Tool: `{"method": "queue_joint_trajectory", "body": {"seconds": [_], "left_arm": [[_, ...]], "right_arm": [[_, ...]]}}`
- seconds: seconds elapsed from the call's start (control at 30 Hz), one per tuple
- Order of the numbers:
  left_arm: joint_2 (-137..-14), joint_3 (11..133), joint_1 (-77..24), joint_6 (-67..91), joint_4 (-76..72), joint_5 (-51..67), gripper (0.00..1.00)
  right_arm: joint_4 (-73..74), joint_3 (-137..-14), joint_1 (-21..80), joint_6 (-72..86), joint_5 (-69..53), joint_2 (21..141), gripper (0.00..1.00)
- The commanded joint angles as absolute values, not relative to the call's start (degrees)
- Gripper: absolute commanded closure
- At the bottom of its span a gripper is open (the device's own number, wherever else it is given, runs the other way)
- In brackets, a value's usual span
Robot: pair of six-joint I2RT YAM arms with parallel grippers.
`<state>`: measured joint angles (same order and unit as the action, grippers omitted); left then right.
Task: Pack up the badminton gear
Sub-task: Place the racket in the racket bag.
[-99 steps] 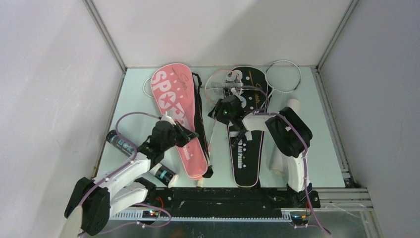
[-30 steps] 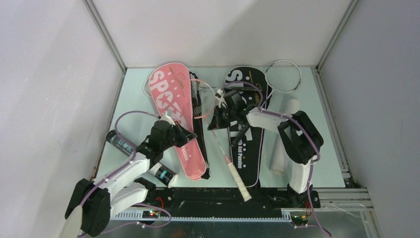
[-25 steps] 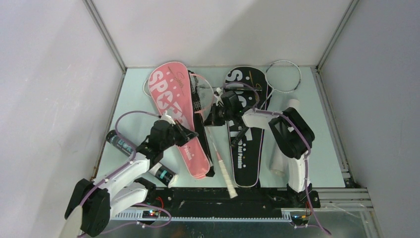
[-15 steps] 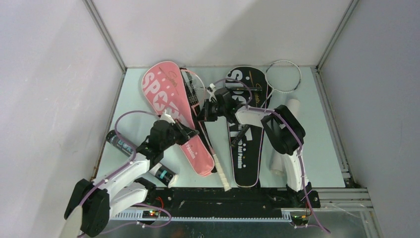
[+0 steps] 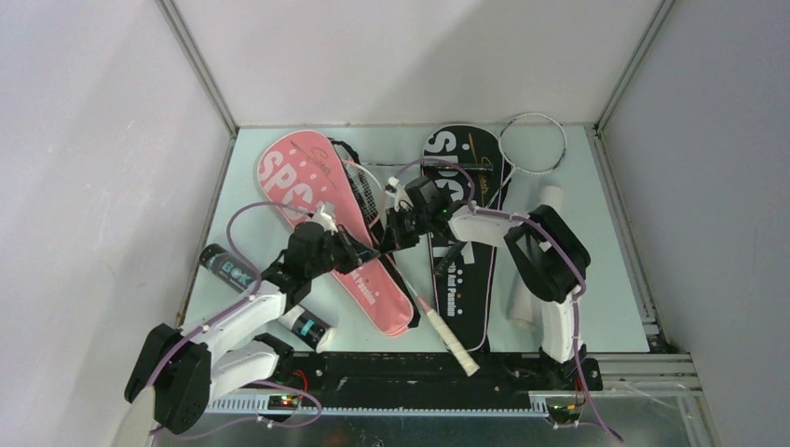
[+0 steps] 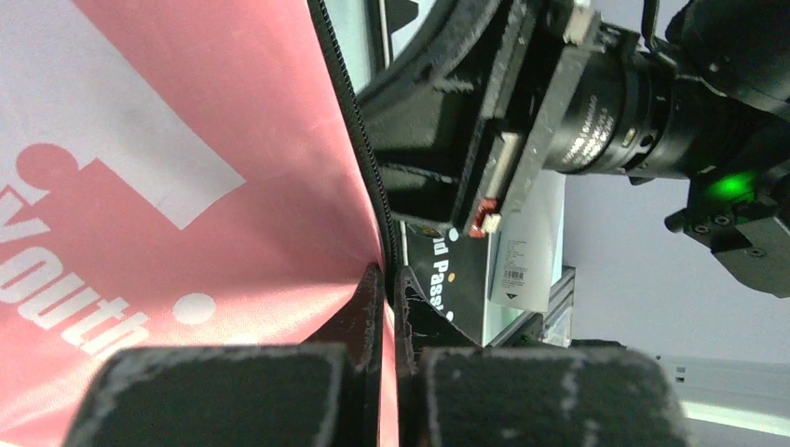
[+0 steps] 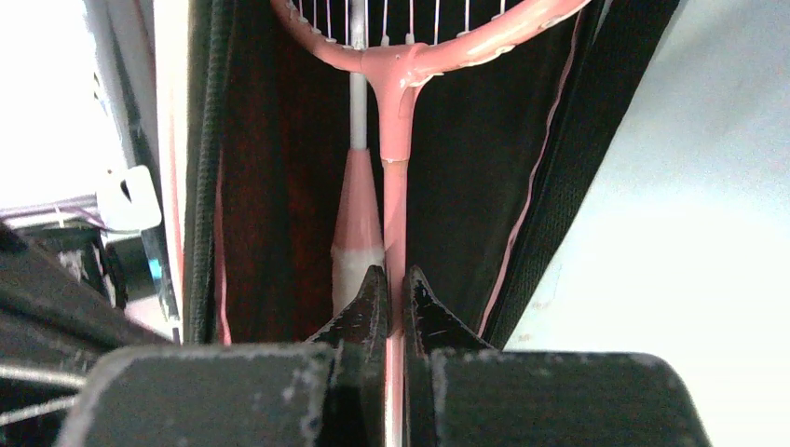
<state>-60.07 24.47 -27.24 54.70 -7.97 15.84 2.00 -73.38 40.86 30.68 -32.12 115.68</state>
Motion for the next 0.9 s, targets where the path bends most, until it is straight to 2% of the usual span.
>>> {"method": "queue_joint_trajectory", "body": {"seconds": [0.0,0.23,0.57,0.73,0.87], "left_arm": [[-59.78,27.84,-27.69,51.54,-10.51,19.94,1.0],[-63.29,29.37,-28.19,46.82,-12.01,28.32,1.0],[-63.75,33.93,-28.21,38.96,-1.55,26.07,1.0],[-63.44,33.33,-28.29,39.12,-2.58,27.18,1.0],[-62.7,32.48,-29.09,39.42,-4.04,27.79,1.0]], "right_arm": [[2.49,-70.86,41.23,26.82,-35.46,108.46,1.0],[-3.26,-71.32,40.59,27.21,-41.56,110.39,1.0],[21.25,-71.54,40.53,6.43,-47.52,106.64,1.0],[15.63,-72.69,40.32,9.34,-51.89,107.61,1.0],[10.52,-78.14,40.76,15.05,-51.13,113.16,1.0]]}}
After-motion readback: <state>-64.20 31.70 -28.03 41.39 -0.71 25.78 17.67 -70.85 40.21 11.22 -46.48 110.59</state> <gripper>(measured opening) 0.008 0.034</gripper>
